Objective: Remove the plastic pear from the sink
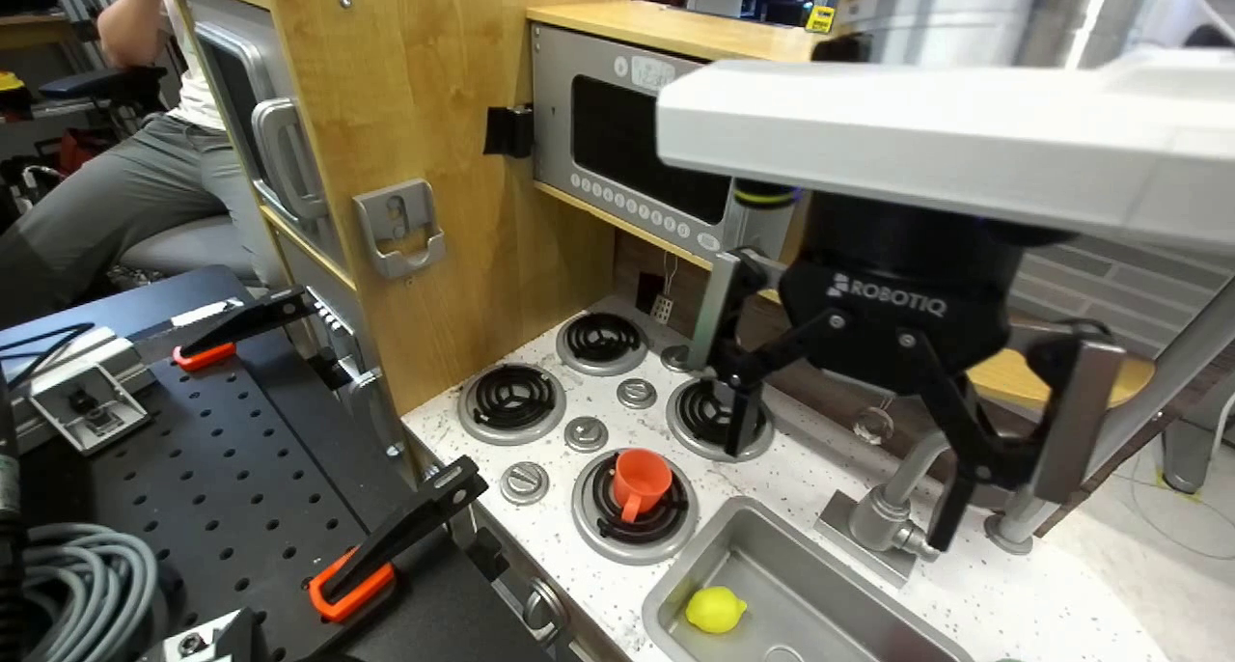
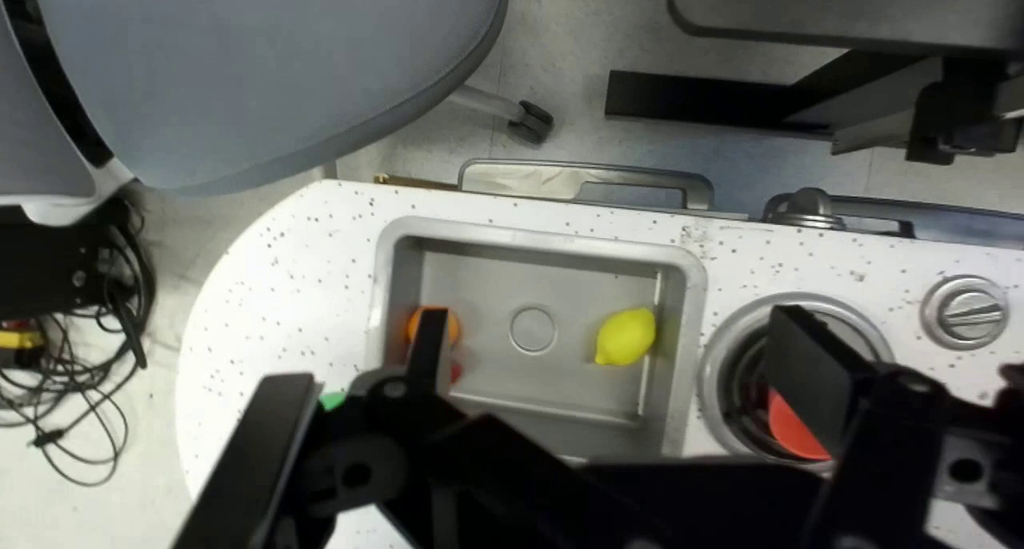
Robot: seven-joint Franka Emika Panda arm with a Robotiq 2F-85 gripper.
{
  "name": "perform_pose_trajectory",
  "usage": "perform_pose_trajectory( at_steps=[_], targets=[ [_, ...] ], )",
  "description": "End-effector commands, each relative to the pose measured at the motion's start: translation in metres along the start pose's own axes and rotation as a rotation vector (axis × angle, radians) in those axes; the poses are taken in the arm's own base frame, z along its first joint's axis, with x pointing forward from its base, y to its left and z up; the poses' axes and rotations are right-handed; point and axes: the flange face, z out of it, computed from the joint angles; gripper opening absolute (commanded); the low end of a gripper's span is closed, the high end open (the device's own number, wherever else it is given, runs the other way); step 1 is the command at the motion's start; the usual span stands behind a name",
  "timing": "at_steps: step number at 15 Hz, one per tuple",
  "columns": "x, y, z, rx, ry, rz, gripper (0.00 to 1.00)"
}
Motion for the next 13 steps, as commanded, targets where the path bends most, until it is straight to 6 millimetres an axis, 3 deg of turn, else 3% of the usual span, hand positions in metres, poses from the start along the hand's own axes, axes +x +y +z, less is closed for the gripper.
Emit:
perform_pose_trajectory(
  at_steps=[1,6,7,13],
  targets=[
    [-0.041,-0.036,-0.018,0.01,0.132,-0.105,1.0],
    [-0.074,-0.058,-0.017,0.057,0.14,-0.187,1.0],
    [-0.057,-0.051,-0.013,0.038,0.131,-0.159,1.0],
    [-0.067,-0.058,-0.011,0.05,0.127,-0.171,1.0]
  ],
)
